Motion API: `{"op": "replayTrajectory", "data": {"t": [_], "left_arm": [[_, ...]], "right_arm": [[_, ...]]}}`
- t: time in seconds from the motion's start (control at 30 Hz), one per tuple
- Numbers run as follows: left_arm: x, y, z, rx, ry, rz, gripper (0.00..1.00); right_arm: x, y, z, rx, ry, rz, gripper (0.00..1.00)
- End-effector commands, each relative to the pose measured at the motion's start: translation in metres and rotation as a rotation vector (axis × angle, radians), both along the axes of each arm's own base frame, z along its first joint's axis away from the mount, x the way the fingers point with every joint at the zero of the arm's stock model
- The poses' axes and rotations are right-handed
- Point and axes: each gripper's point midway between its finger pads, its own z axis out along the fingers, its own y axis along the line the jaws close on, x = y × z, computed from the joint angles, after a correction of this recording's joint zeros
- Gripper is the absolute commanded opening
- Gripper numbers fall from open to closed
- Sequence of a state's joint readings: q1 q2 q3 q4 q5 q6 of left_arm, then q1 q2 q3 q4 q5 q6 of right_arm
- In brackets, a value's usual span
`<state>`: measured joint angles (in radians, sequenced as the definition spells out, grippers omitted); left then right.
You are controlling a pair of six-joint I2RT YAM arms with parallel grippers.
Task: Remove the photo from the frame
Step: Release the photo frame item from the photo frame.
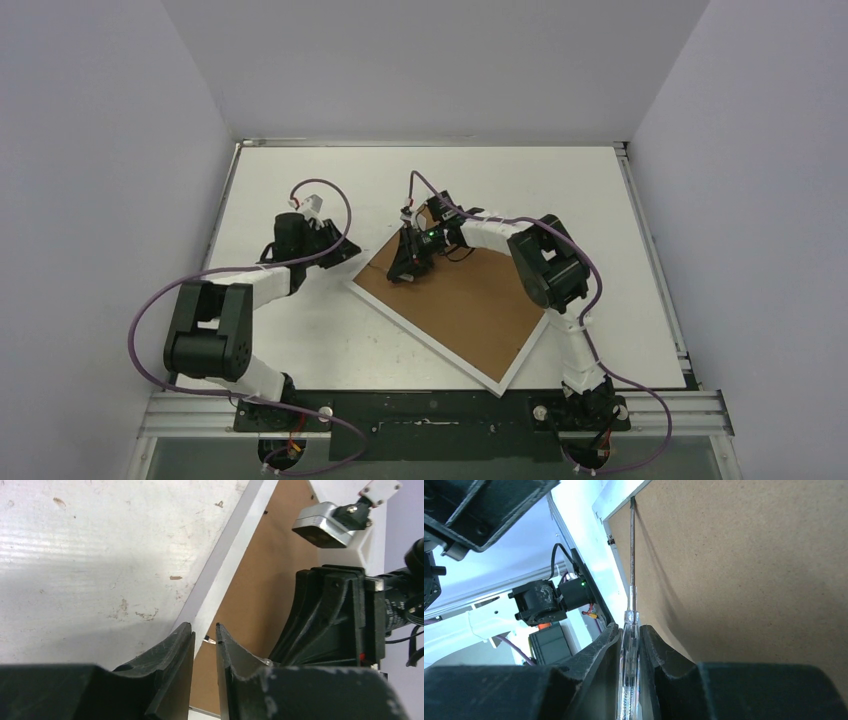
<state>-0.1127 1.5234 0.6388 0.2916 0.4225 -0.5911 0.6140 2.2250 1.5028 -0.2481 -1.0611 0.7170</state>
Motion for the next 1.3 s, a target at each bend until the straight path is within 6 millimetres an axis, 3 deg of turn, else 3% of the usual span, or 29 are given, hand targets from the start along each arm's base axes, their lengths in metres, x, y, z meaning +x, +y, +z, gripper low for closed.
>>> {"op": "replayTrajectory", "data": {"t": [0.0,0.43,1.27], "left_arm": [[0.007,-0.002,-0.006,-0.012,0.002,-0.017,0.21],[-0.003,-0.009,-0.034,-0.044,0.073,-0.059,0.09],[-0.037,-0.032,-0.036,-0.129,0.102,-0.141,0.06]], "right_arm": [[0.011,0.012,0.009,0.041,-0.067,0.016,0.05],[0.016,0.018,0.019,0.055,-0.066,0.005,0.05],[0.035,0.04,0.065,0.106,-0.037,-0.052,0.05]]}}
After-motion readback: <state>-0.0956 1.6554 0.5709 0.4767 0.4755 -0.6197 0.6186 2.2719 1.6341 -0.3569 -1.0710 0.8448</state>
